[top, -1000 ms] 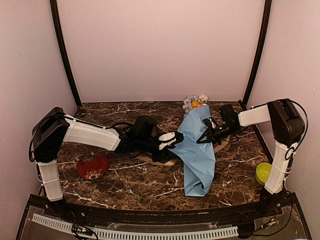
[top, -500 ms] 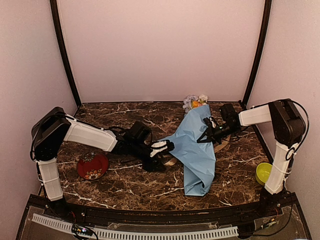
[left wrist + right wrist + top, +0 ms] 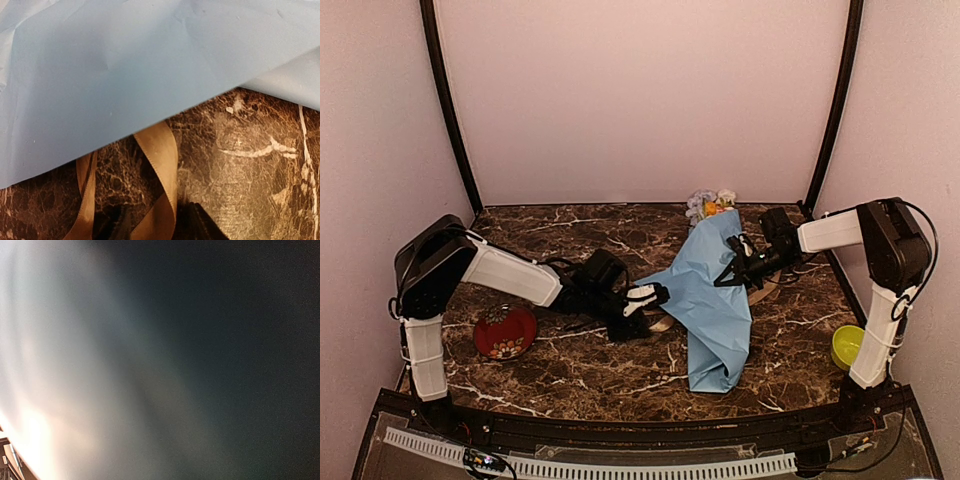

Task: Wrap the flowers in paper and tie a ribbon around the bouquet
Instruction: Pick up the left side of the ribbon at the center of the board.

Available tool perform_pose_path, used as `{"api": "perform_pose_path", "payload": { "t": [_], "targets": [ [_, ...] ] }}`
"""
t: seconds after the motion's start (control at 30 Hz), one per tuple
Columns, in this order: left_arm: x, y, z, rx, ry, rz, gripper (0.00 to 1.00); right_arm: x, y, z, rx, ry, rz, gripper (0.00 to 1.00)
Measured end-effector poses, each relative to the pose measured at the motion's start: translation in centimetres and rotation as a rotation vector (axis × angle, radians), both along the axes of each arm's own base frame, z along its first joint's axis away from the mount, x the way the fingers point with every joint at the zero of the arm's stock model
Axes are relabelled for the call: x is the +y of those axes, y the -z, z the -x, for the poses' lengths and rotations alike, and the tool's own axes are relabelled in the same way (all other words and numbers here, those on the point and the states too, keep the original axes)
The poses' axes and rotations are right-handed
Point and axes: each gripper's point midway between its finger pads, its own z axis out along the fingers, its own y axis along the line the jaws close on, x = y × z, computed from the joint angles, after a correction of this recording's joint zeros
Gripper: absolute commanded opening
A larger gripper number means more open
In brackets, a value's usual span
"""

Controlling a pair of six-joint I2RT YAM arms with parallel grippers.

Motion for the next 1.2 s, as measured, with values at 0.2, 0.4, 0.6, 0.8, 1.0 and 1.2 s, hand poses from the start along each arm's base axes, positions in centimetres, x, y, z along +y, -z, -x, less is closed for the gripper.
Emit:
{"api": "perform_pose_path", "payload": {
  "t": [0.2,0.4,0.6,0.8,1.0,1.2],
  "targets": [
    [-0.1,0.0,0.3,0.022,0.001,0.007,0.0,0.0,0.0,0.0,0.0,0.0,-0.001,0.0],
    [0.5,-2.2,3.4,0.12,0.079,0.037,0.0,0.0,0.0,0.0,0.0,0.0,-0.002,0.0],
    [0.6,-10.4,8.9,0.193,0.247,0.181,0.0,0.0,-0.1,0.0,0.0,-0.001,-0.003,0.0],
    [3.3,-19.0,10.1,0.142,0.263,0.415,0.0,0.0,0.0,0.0,-0.012,-0.011,0.005,0.0],
    [8.8,-24.3,-1.0,-0.014,-0.105,0.563,0.0,0.0,0.1,0.1,-0.029,-0.026,0.012,0.0],
    [8.2,-25.7,-5.0,0.005,-0.177,0.598,0.0,0.6,-0.1,0.4,-0.035,-0.048,0.001,0.0]
  ]
}}
